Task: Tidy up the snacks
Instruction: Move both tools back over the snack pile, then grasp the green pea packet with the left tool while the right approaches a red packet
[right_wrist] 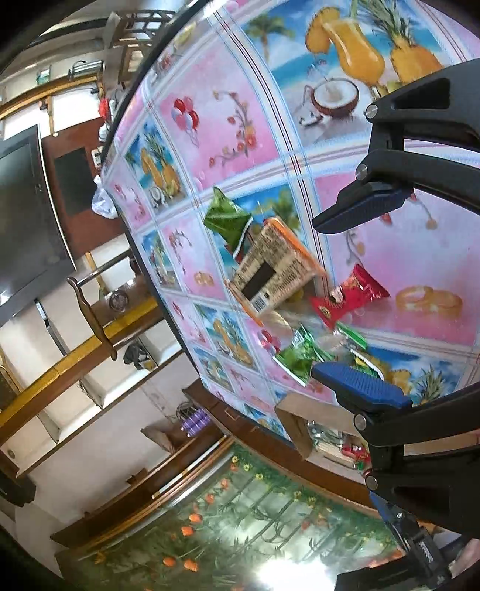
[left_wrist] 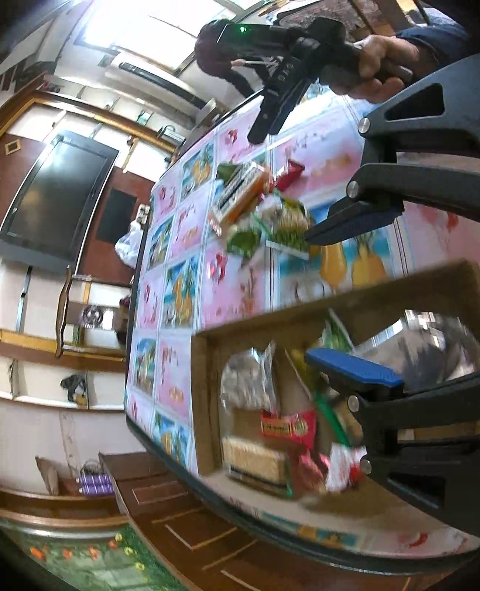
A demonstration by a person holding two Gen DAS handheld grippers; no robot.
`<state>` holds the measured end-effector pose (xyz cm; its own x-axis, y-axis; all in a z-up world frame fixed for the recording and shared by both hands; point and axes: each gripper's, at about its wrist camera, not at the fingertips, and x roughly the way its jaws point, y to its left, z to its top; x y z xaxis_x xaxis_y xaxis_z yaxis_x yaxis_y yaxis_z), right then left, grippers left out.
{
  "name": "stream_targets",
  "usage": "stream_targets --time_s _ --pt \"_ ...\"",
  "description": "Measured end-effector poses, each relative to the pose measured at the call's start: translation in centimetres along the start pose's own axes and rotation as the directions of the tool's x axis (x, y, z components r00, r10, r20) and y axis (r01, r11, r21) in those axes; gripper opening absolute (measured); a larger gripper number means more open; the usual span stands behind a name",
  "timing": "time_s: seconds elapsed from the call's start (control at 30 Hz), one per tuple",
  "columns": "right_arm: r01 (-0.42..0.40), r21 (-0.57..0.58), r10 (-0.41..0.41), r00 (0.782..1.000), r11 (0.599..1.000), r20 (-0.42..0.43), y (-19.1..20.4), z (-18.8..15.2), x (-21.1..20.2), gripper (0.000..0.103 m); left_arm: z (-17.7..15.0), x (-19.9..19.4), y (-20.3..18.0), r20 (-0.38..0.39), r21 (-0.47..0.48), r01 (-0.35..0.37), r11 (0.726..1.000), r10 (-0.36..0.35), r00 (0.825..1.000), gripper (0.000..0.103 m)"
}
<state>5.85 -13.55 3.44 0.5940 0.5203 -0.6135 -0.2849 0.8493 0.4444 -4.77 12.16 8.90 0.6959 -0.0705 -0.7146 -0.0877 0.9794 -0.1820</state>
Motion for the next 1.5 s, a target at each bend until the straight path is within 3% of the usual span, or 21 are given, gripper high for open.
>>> stream_targets --time_s 0.43,0.63,0.97,1.17,1.23,1.27,1.33,1.43,1.5 --pt "0.035 -0.028 -0.035 0.999 0.999 -0.009 -0.4 -0.2 0.1 0.074 0.7 3.0 -4.0 -0.092 0.009 0.064 0.998 -0.062 0.994 0.061" --pt "0.06 -0.015 -0.06 0.998 0.998 -0.007 -0.8 -0.2 0.1 0.074 1.2 4.8 -3.9 -0.135 -0.012 0.056 0.998 -0.057 0.989 0.062" --pt "0.085 0.038 -0.085 0.996 0.996 -0.003 -2.2 0.0 -0.1 0.074 3.8 11.2 -3.5 -0.237 -0.111 0.024 0.994 -0.05 0.97 0.061" --pt "0.089 0.043 -0.089 0.996 0.995 -0.002 -2.3 0.1 -0.2 0.074 4.0 13.8 -4.9 -0.257 -0.059 -0.038 0.998 0.022 0.966 0.055" --pt "0.087 0.048 -0.087 0.996 0.995 0.001 -2.4 0.1 -0.3 0.074 3.6 13.4 -5.4 -0.26 -0.028 -0.015 0.999 0.008 0.966 0.054" --pt "0.086 0.051 -0.086 0.996 0.995 0.001 -2.5 0.2 -0.3 0.074 3.3 13.2 -5.5 -0.275 -0.035 0.02 0.999 -0.029 0.961 0.048" --pt "0.087 0.054 -0.087 0.996 0.995 0.0 -2.4 0.2 -0.4 0.074 2.4 12.8 -5.9 -0.317 -0.051 0.098 0.994 -0.11 0.942 0.047" --pt "0.086 0.057 -0.086 0.996 0.995 0.004 -2.5 0.2 -0.5 0.074 0.7 11.8 -7.7 -0.346 0.033 0.152 0.988 -0.131 0.929 0.047" --pt "0.09 0.06 -0.091 0.996 0.994 0.007 -2.6 0.2 -0.6 0.074 -0.3 11.1 -8.9 -0.375 0.074 0.214 0.974 -0.171 0.911 0.047"
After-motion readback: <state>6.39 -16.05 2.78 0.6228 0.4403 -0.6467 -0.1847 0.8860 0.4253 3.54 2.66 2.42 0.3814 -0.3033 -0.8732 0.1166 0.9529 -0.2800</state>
